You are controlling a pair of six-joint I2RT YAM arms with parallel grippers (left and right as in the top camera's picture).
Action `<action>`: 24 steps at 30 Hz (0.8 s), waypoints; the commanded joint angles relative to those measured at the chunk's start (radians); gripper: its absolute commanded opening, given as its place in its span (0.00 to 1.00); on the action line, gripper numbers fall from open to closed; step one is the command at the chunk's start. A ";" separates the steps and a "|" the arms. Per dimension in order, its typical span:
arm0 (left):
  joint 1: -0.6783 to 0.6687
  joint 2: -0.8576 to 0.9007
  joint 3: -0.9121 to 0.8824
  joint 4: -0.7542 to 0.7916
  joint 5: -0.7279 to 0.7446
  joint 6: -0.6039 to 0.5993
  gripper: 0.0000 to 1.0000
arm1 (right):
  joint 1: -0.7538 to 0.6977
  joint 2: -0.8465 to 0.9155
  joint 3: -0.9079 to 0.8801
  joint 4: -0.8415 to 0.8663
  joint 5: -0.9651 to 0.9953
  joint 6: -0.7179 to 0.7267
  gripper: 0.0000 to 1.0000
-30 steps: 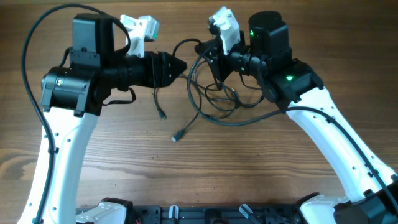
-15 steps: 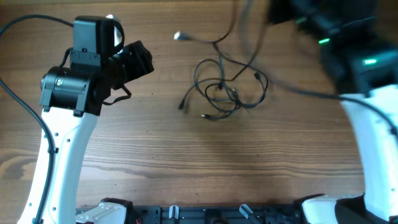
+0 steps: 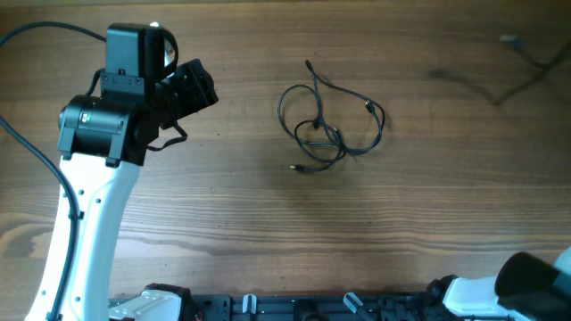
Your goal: Untangle cables
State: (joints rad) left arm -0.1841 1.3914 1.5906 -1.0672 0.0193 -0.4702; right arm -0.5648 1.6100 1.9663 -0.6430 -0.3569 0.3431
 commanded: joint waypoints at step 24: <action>-0.001 0.064 -0.001 0.000 -0.017 -0.010 0.68 | -0.035 0.591 0.021 -0.092 0.212 -0.130 0.40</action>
State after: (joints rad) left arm -0.1841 1.4475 1.5906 -1.0668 0.0193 -0.4702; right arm -0.5991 2.1563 1.9663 -0.7338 -0.1669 0.2241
